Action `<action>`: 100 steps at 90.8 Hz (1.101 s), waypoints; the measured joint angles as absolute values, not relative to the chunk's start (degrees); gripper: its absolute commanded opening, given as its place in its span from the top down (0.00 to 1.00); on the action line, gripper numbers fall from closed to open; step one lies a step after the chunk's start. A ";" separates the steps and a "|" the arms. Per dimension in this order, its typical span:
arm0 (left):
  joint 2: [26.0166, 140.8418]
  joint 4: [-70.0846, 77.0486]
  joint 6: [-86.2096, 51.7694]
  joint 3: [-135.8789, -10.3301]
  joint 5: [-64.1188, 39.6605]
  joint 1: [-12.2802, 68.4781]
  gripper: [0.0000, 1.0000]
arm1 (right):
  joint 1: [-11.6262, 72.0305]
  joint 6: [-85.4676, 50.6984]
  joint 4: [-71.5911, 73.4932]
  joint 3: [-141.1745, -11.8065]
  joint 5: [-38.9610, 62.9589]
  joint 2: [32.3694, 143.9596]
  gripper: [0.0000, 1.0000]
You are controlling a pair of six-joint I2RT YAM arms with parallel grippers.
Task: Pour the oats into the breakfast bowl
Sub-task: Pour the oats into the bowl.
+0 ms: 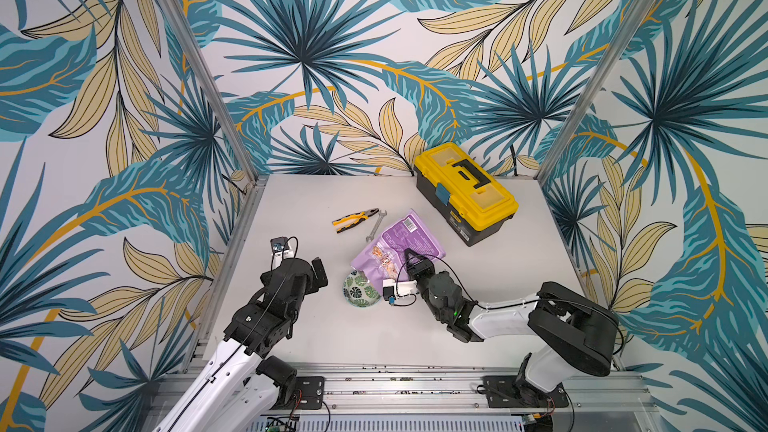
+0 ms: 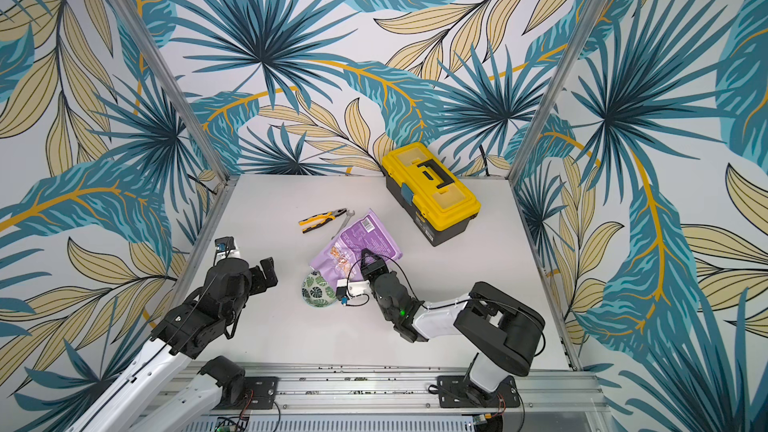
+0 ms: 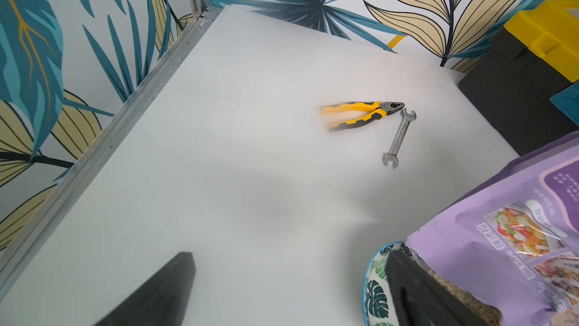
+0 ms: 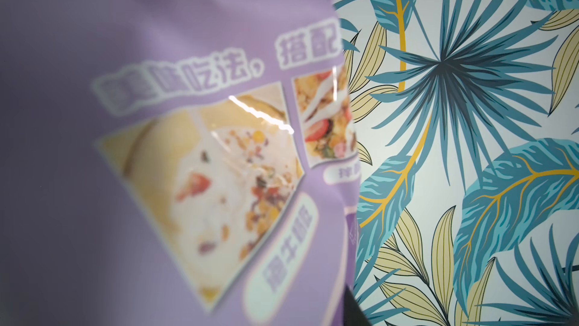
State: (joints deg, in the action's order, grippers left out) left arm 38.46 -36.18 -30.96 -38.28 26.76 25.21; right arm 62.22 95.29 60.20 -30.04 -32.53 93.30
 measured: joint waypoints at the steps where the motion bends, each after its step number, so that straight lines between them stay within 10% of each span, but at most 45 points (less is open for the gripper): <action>1: 38.46 -36.18 -30.96 -38.28 26.76 25.23 0.00 | 62.24 95.55 60.31 -30.11 -32.58 93.45 1.00; 100: 38.46 -36.18 -31.11 -38.22 26.61 25.17 0.00 | 64.29 114.06 73.34 -30.96 -32.77 98.72 1.00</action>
